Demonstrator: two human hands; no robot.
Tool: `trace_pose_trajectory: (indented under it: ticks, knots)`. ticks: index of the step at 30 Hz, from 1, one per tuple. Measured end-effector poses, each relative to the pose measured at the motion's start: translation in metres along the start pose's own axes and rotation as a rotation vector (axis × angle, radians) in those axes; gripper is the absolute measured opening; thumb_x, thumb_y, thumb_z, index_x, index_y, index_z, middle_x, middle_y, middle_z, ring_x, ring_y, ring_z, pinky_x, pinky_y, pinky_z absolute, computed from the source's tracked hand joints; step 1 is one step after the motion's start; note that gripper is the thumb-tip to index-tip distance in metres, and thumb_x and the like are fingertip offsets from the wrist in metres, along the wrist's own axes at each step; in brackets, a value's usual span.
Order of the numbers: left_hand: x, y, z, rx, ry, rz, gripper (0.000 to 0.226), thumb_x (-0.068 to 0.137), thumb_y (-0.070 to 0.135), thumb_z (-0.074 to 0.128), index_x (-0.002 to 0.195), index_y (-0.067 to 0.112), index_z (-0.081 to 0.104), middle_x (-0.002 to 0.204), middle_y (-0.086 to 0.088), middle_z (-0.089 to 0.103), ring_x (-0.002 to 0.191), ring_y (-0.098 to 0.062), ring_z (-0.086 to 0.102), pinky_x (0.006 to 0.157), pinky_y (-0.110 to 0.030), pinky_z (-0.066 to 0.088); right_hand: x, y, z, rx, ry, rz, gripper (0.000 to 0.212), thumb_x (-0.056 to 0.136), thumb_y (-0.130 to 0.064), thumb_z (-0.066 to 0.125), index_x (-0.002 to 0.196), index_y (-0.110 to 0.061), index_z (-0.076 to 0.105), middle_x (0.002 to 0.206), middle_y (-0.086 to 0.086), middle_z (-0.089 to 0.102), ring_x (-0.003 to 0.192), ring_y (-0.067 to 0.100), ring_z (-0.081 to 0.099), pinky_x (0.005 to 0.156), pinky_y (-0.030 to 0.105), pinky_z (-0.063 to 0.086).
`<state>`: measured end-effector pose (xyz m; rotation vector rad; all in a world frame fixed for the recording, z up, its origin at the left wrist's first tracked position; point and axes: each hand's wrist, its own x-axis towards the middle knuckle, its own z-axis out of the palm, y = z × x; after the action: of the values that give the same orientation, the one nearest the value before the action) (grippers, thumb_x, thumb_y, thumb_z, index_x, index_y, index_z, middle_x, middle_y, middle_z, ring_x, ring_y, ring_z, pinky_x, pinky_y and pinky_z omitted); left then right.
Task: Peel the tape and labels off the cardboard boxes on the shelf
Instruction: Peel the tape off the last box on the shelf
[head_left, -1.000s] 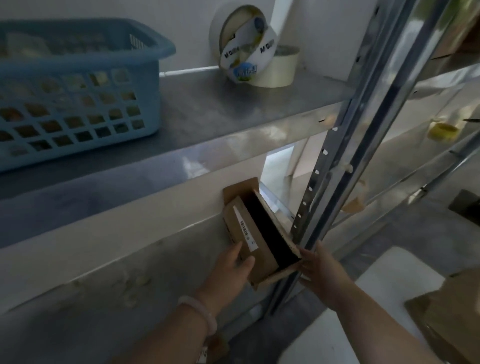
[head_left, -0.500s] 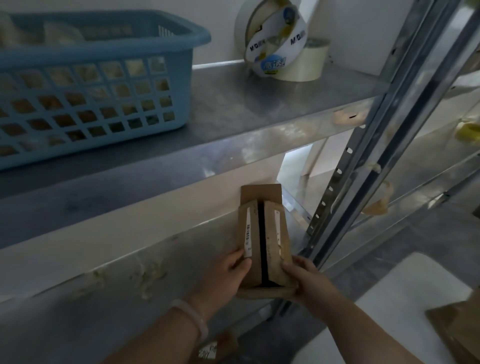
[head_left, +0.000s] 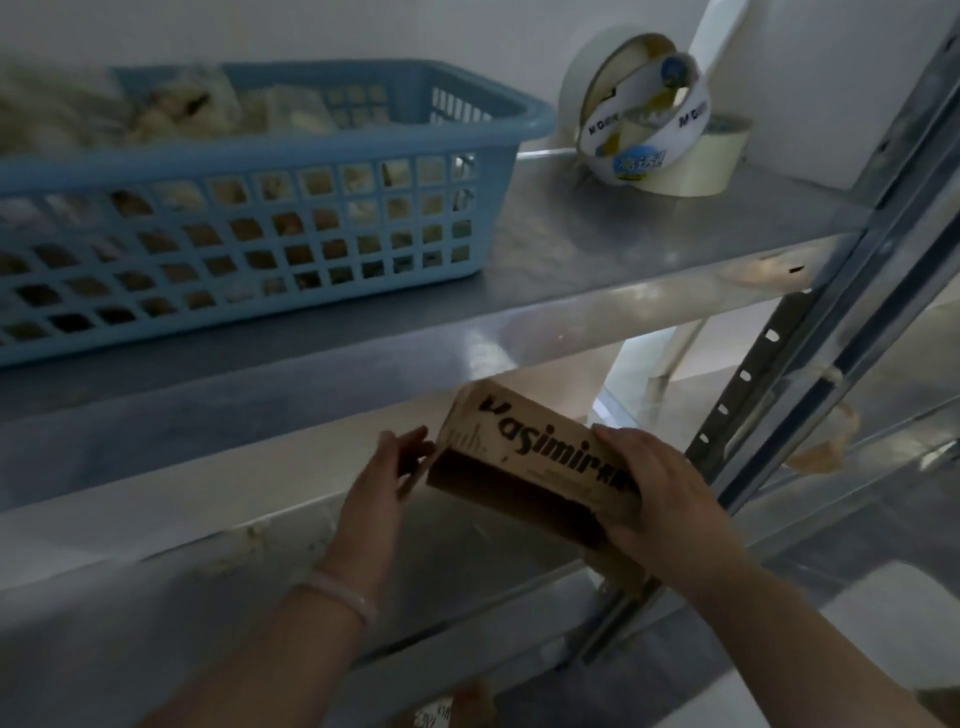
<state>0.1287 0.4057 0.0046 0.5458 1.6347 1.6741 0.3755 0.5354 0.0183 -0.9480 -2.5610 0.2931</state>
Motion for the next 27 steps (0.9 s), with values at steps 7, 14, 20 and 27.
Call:
trace_pose_trajectory:
  ticks: [7,14,20,27]
  knots:
    - [-0.026,-0.030,-0.009,0.146,-0.107,-0.140,0.040,0.084,0.058,0.041,0.104,0.031,0.062,0.107,0.012,0.067,0.110,-0.012,0.060,0.100,-0.032,0.044,0.001,-0.002,0.057,-0.102,0.145,-0.320,0.062,0.067,-0.017,0.069,0.125,-0.022,0.049,0.129,0.006,0.055,0.127,0.031,0.048,0.117,0.058,0.013]
    - [-0.032,-0.053,-0.015,0.261,-0.174,-0.098,0.043,0.085,0.019,0.069,0.116,0.038,0.046,0.123,0.012,0.056,0.114,0.000,0.052,0.095,-0.024,0.048,-0.005,-0.002,0.076,-0.005,0.018,-0.266,0.051,0.086,-0.066,0.050,0.103,-0.020,0.063,0.111,-0.004,0.061,0.104,0.019,0.057,0.106,0.052,0.037]
    - [-0.028,-0.057,-0.011,0.397,-0.196,-0.038,0.053,0.086,0.026,0.068,0.125,0.040,0.035,0.114,0.026,0.047,0.100,0.014,0.046,0.085,-0.008,0.038,0.001,-0.019,0.089,-0.065,-0.041,-0.108,0.065,0.086,-0.071,0.039,0.137,-0.033,0.049,0.125,0.002,0.053,0.112,0.026,0.048,0.096,0.049,0.045]
    - [-0.024,-0.079,0.003,0.387,-0.332,-0.107,0.048,0.081,0.042,0.073,0.125,0.040,0.055,0.119,0.015,0.065,0.111,-0.002,0.060,0.099,-0.029,0.048,-0.001,-0.017,0.112,-0.145,-0.279,-0.050,0.068,0.091,-0.074,0.016,0.146,-0.039,0.034,0.156,0.002,0.033,0.141,0.031,0.034,0.113,0.057,0.024]
